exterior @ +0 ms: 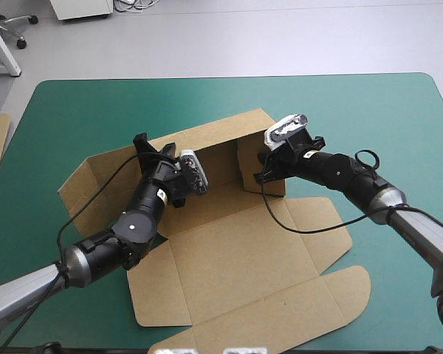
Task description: Fold the box
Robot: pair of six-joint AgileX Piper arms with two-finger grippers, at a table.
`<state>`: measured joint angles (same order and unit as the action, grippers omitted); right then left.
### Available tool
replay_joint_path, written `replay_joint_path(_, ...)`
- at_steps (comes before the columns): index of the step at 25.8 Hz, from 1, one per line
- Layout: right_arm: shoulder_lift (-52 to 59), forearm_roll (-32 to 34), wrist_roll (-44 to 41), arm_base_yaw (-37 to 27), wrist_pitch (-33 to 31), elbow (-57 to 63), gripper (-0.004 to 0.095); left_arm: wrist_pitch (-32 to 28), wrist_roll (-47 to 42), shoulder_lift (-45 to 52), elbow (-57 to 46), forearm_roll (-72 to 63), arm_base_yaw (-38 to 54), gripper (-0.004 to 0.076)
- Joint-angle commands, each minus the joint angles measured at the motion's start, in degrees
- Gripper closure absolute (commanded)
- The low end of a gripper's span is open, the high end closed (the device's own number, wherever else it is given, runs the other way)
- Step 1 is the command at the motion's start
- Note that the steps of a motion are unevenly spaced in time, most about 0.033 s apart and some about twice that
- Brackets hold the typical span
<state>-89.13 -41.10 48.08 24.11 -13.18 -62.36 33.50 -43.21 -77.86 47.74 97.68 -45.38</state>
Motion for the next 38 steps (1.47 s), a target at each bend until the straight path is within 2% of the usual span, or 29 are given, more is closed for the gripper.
replay_joint_path(1,1.4,-0.9,0.0,1.0,4.5,-1.4,0.0484,0.8,-2.2,1.6,2.4,3.2,-0.1,0.0738)
replay_joint_path(11,-0.9,-1.5,0.9,4.4,15.0,-1.4,0.0492,1.3,-2.2,1.6,2.4,2.6,-0.1,0.0738)
replay_joint_path(21,-2.9,-2.1,-0.8,4.4,18.2,-1.4,0.0507,-1.0,-2.2,1.6,2.4,-0.1,-0.1,0.0738)
replay_joint_path(24,-2.9,-2.1,-0.9,4.4,18.4,-1.4,0.058,-1.0,-2.2,1.6,2.4,-0.3,-0.1,0.0738)
replay_joint_path(25,-2.9,-2.1,-1.0,4.4,18.4,-1.4,0.0633,-1.0,-2.2,1.6,2.4,-0.3,-0.1,0.0738)
replay_joint_path(27,-2.9,-2.1,-1.0,4.4,18.1,-1.4,0.0796,-1.0,-2.2,1.6,2.4,-0.3,-0.1,0.0738)
replay_joint_path(28,-2.9,-2.1,-1.0,4.4,17.3,-1.4,0.0945,-0.8,-2.2,1.6,2.4,-0.3,-0.1,0.0738)
replay_joint_path(38,-2.9,-4.1,-1.0,4.4,15.3,-1.4,0.0922,1.1,-0.3,1.6,2.4,0.5,-0.1,0.0736)
